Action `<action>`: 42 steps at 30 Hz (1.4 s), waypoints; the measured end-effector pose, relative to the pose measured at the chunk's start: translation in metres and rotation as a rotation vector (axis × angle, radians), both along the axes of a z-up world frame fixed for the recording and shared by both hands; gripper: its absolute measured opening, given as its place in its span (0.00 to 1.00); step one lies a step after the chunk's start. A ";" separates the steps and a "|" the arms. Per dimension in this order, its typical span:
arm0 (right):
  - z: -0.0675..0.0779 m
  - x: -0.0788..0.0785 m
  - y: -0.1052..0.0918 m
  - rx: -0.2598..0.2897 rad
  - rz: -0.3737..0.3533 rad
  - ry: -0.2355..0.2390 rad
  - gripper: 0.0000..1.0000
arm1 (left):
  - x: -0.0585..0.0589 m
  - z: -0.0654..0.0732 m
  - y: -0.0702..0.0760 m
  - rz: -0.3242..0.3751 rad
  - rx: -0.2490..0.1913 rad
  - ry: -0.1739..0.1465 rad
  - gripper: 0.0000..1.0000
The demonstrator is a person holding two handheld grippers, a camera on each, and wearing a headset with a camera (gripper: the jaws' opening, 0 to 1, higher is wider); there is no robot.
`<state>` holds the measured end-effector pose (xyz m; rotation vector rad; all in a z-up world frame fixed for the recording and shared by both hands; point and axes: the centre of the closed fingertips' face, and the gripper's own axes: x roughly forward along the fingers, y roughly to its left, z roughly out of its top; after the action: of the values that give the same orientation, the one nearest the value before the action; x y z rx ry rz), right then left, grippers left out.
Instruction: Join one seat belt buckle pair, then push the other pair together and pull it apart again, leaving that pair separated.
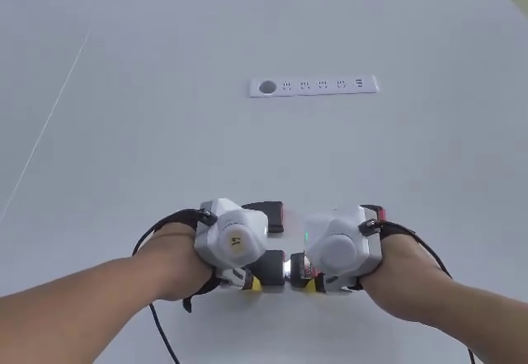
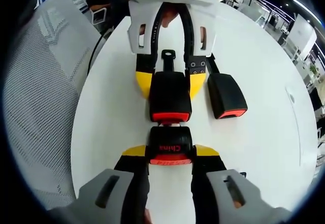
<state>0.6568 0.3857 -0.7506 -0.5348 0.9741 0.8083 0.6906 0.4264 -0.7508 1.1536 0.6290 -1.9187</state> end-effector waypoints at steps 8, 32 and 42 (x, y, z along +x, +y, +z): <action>0.000 0.000 0.000 0.002 -0.013 0.000 0.28 | 0.001 0.000 0.000 0.014 -0.002 0.005 0.31; 0.002 0.001 0.000 0.025 -0.029 -0.001 0.31 | 0.001 -0.001 -0.001 0.050 -0.015 0.033 0.33; 0.001 0.001 0.000 0.048 -0.041 0.003 0.32 | 0.002 -0.001 0.000 0.045 -0.021 0.032 0.35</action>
<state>0.6575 0.3857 -0.7499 -0.4714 0.9637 0.7942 0.6924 0.4262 -0.7517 1.0887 0.6460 -1.9049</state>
